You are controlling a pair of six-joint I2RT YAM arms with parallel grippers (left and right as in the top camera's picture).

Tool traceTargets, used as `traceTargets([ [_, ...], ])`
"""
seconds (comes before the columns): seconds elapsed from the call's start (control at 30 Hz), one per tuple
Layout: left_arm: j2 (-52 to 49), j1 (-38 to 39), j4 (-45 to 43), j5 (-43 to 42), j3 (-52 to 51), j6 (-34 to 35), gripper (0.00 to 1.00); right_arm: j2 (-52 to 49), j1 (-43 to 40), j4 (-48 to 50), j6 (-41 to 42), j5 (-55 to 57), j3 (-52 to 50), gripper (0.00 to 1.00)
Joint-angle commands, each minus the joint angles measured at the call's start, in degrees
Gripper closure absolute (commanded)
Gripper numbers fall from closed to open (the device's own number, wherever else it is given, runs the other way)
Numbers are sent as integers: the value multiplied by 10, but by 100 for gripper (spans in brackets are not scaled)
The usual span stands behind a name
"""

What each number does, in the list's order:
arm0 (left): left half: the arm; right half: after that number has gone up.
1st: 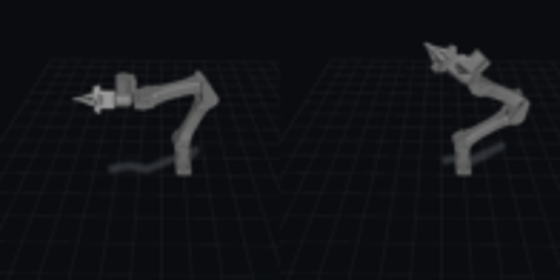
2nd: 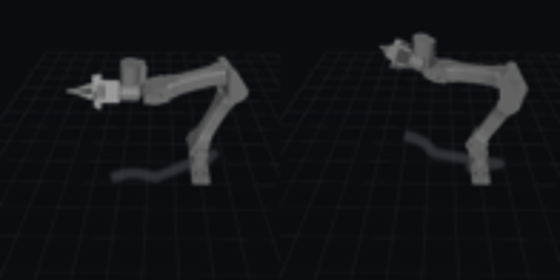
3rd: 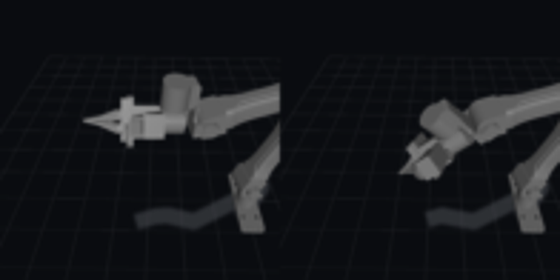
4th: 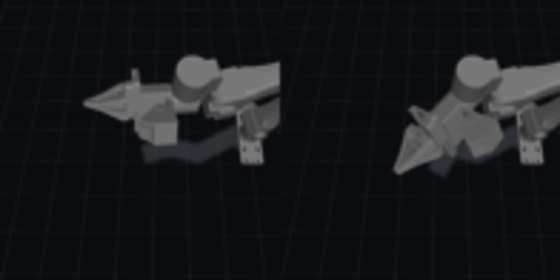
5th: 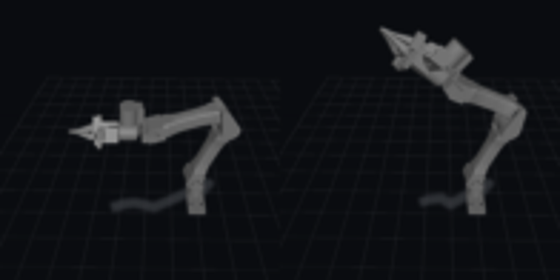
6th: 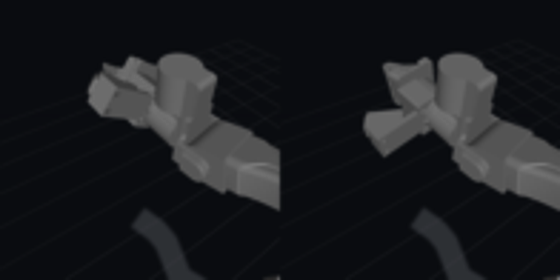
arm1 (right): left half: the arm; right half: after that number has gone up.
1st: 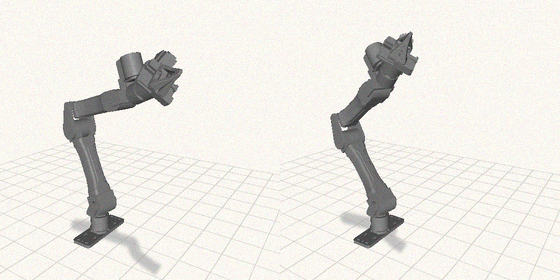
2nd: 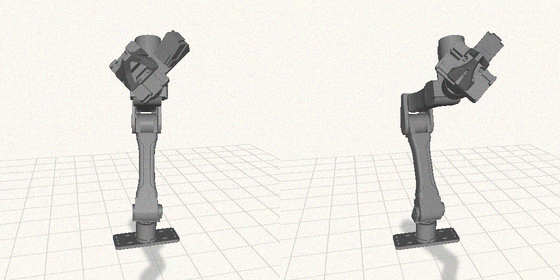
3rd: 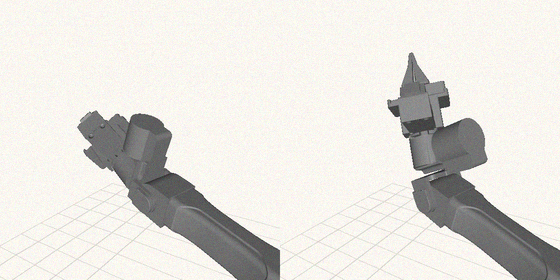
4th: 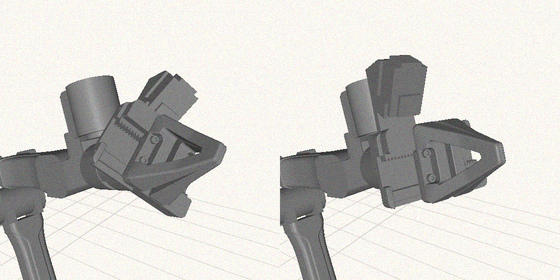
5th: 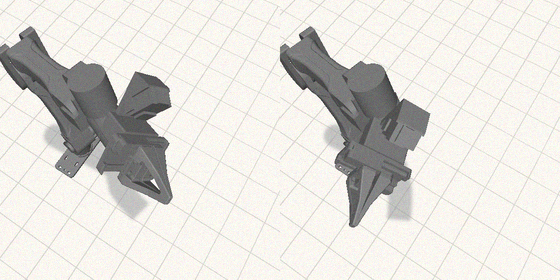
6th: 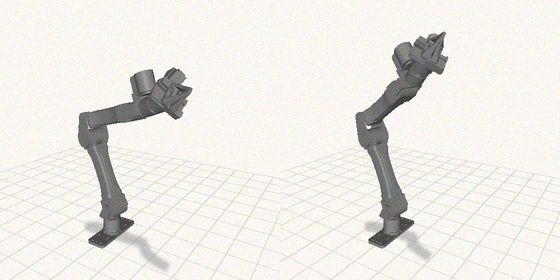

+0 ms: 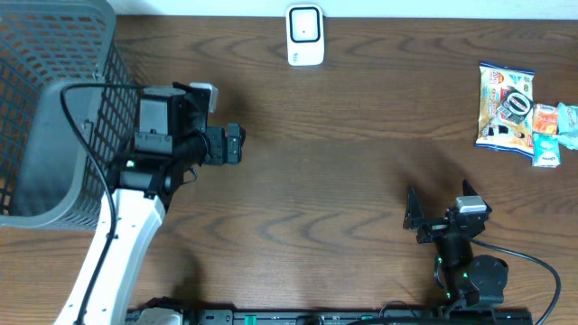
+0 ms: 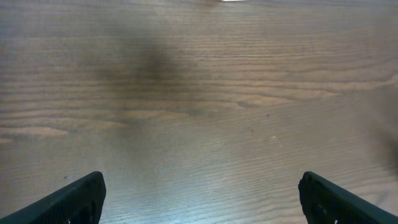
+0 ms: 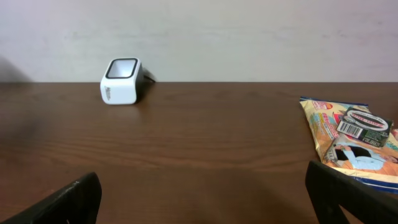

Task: Scan the item barcode

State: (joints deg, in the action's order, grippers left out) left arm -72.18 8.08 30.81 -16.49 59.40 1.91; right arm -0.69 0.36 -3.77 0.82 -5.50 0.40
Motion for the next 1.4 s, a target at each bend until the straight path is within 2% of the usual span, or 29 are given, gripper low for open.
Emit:
traceTargets([
  [0.0, 45, 0, -10, -13, -31, -33, 2, 3, 4, -3, 2, 6, 0, 1],
  [0.2, 125, 0, -17, -13, -102, -72, 2, 3, 4, -3, 2, 6, 0, 1],
  [0.5, 268, 0, -6, -13, -167, -73, 2, 3, 4, -3, 2, 6, 0, 1],
  [0.87, 386, 0, 93, -4, -170, -129, 2, 3, 4, -3, 2, 6, 0, 1],
  [1.2, 440, 0, 94, -11, -212, -127, 2, 3, 4, -3, 2, 6, 0, 1],
  [1.37, 480, 0, 94, -11, -236, -100, 2, 3, 4, -3, 2, 6, 0, 1],
])
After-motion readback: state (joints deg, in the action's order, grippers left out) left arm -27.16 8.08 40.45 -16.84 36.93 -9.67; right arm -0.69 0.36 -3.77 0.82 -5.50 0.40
